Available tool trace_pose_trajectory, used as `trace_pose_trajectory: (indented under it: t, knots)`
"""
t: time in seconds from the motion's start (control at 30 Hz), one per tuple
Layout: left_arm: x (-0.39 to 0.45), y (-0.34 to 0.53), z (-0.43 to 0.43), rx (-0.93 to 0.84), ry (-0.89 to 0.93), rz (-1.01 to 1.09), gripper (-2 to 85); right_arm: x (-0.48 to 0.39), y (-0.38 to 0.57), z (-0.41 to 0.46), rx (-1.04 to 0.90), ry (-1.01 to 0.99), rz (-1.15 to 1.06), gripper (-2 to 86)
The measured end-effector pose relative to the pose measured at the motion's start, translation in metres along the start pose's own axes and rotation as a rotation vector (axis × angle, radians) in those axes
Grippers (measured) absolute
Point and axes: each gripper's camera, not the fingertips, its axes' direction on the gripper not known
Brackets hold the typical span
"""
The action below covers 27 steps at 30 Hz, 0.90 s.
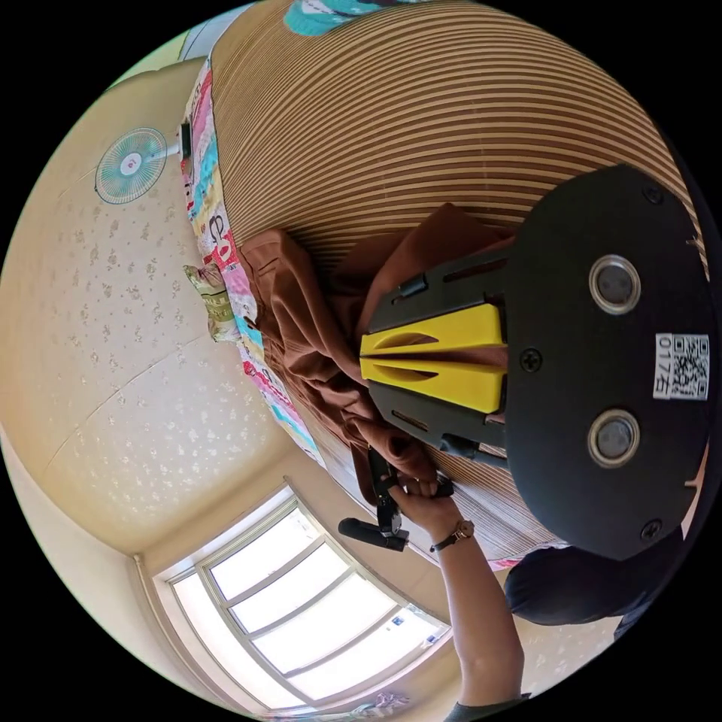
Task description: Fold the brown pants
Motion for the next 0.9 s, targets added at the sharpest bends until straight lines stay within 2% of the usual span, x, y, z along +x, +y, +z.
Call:
trace_pose_trajectory:
  t: [0.2,0.3,0.47,0.7,0.9]
  knots:
    - [0.008,0.042,-0.025,0.008,-0.038,0.009,-1.0,-0.01,0.043,-0.043,0.048,-0.039,0.069,0.5]
    - [0.008,0.051,-0.033,0.01,-0.033,0.005,-1.0,-0.015,0.052,-0.051,0.063,-0.044,0.035,0.5]
    - [0.01,0.054,-0.04,0.006,-0.039,0.0,-1.0,-0.002,0.029,-0.013,-0.179,-0.054,0.069,0.4]
    - [0.031,0.094,-0.067,0.014,-0.107,0.006,-1.0,0.004,0.028,-0.02,-0.163,-0.064,0.059,0.4]
    - [0.031,0.175,-0.11,0.004,-0.02,-0.121,-1.0,0.012,0.027,-0.026,-0.159,-0.087,0.077,0.4]
